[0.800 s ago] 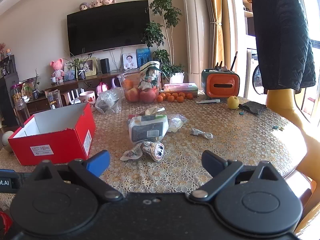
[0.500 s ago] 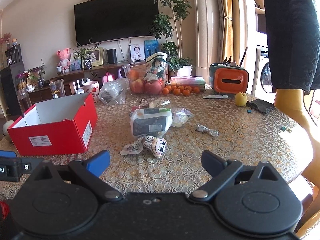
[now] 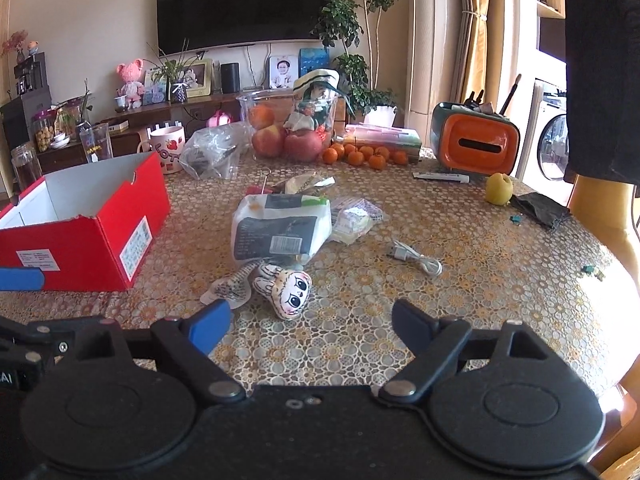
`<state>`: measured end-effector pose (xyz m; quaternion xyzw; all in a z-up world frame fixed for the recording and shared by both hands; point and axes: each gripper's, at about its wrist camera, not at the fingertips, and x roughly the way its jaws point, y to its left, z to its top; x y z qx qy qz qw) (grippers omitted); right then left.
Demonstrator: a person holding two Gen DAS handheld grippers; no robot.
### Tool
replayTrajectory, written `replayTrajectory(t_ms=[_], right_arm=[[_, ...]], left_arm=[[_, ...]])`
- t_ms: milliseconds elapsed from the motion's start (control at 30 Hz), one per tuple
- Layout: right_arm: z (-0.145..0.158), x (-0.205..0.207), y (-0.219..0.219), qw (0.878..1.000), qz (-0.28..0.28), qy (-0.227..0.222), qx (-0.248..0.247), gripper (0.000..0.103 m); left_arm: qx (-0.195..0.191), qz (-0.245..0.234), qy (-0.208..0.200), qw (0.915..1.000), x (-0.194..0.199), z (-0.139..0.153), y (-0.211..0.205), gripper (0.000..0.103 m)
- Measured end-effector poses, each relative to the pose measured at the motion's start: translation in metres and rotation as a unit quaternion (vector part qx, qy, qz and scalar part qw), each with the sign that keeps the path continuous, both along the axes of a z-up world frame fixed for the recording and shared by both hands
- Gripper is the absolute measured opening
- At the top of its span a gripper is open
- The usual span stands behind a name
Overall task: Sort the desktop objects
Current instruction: 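Move the right gripper to the bunny plush and grasp it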
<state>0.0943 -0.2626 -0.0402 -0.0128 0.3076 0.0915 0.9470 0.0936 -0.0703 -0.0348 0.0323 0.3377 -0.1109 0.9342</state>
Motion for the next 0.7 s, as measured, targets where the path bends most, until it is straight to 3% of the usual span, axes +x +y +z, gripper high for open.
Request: replayTrajectory(t_ms=[267, 700], right_arm=[[-0.022, 0.035, -0.006, 1.000, 0.009, 0.026, 0.005, 0.085], [-0.053, 0.086, 0.009, 0.998, 0.041, 0.056, -0.009, 0.081]], left_arm=[[0.004, -0.018, 0.018, 0.9997, 0.036, -0.025, -0.020, 0.103], [0.047, -0.045, 0.013, 0.9978, 0.083, -0.068, -0.041, 0.103]])
